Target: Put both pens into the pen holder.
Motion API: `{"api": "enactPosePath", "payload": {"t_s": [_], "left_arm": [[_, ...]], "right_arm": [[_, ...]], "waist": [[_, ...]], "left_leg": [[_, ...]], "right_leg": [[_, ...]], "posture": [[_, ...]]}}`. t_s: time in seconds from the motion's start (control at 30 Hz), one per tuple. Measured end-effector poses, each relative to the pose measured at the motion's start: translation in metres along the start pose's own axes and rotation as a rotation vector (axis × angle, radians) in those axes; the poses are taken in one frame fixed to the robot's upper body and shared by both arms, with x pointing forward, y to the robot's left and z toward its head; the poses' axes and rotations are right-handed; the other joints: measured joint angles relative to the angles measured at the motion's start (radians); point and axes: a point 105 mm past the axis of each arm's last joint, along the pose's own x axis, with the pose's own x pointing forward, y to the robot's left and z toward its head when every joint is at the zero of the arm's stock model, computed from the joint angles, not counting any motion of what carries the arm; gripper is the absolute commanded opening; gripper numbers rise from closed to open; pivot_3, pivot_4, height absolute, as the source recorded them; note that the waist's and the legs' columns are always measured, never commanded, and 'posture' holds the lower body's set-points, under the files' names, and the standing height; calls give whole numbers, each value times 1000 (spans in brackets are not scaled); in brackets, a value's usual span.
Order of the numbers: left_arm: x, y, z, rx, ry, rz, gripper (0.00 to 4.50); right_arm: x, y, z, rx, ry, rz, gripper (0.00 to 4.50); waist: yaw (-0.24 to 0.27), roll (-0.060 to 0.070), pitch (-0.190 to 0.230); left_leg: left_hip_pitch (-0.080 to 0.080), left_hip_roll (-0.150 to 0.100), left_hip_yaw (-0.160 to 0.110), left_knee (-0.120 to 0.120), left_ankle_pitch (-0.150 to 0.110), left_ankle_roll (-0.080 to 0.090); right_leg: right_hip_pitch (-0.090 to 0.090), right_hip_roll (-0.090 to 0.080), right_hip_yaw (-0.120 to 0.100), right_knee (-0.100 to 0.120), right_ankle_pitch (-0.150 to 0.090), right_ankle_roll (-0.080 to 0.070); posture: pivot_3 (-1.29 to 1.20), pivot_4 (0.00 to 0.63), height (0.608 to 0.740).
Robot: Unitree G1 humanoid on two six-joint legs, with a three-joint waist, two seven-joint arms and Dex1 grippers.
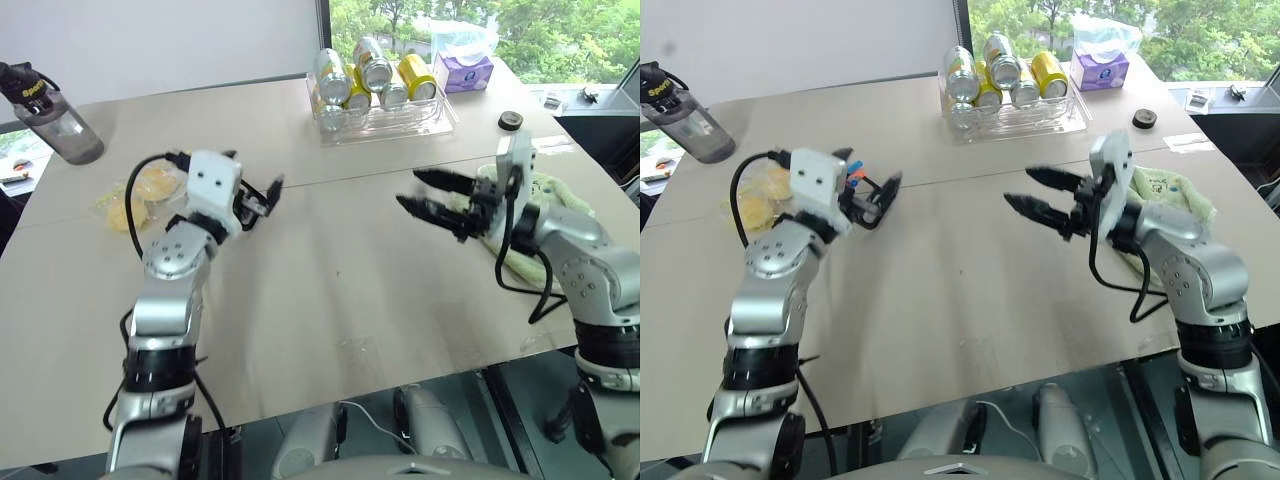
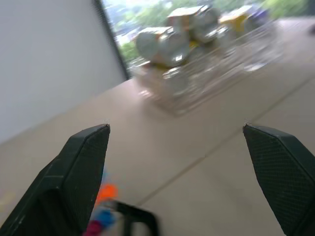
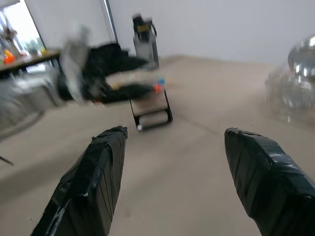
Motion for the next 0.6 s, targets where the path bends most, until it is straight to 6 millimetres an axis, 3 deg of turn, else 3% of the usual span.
{"api": "enactPosePath", "payload": {"t_s": [0.13, 0.2, 0.33, 0.47, 0.6], "left_arm": [[-37, -34, -17, -179, 85, -120, 4451], [-45, -39, -24, -200, 122, -133, 4451], [-98, -59, -66, -246, 353, -126, 4451], [-119, -68, -77, -264, 421, -107, 4451], [-128, -69, -81, -239, 445, -94, 4451]], "right_arm": [[-7, 0, -26, -56, 84, -2, 3365], [-9, 0, -33, -62, 104, -1, 3365], [-32, 5, -85, -87, 251, 13, 3365], [-40, 12, -103, -86, 271, 28, 3365], [-43, 9, -109, -84, 268, 7, 3365]], "waist": [[1, 0, 0], [2, 0, 0], [5, -1, -1], [8, 0, 0], [8, 0, 0]], "left_leg": [[3, 0, 1, 0, 0, 0], [3, 0, 2, 0, 0, 0], [4, 0, 3, 0, 0, 0], [5, 1, 3, 0, 0, 0], [5, 1, 3, 0, 0, 0]], "right_leg": [[1, 1, 1, 3, 0, 0], [2, 1, 1, 3, 0, 0], [2, 1, 2, 2, 0, 0], [4, 1, 2, 3, 0, 0], [4, 1, 2, 3, 0, 0]], "posture": [[0, 150, 739], [0, 150, 739], [0, 150, 739], [0, 150, 739], [0, 150, 739]]}}
